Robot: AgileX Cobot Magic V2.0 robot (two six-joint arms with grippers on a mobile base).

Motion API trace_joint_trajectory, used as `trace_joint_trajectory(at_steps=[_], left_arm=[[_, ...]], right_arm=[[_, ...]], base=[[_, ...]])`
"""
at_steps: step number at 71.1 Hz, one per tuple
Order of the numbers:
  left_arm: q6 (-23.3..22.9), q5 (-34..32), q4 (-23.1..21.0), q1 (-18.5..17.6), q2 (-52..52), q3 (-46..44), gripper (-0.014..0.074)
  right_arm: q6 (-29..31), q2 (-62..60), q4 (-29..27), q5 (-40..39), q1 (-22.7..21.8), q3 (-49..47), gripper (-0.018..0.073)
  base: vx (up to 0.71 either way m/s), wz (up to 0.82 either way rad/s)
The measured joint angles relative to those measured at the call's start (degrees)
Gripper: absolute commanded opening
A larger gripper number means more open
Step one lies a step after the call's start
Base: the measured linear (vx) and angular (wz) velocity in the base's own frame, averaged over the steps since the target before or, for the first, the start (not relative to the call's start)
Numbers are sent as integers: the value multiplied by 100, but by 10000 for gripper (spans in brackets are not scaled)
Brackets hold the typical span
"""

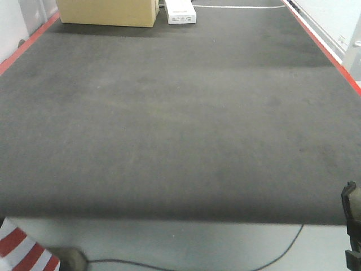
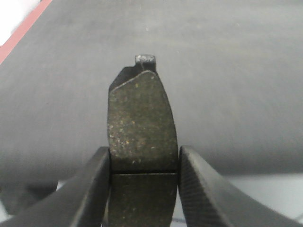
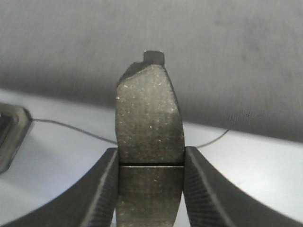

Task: Move and align brake pads A on conveyor
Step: 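Stop the base facing the conveyor belt, holding both pads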

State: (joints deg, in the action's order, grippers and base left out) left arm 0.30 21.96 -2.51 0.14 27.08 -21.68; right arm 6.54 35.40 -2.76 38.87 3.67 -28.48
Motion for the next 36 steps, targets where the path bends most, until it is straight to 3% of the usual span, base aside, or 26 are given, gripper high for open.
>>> trace_joint_trajectory(at_steps=[36], left_arm=[[0,0,0,0,0,0,97]], right_arm=[[0,0,0,0,0,0,159]], base=[[31,-6]])
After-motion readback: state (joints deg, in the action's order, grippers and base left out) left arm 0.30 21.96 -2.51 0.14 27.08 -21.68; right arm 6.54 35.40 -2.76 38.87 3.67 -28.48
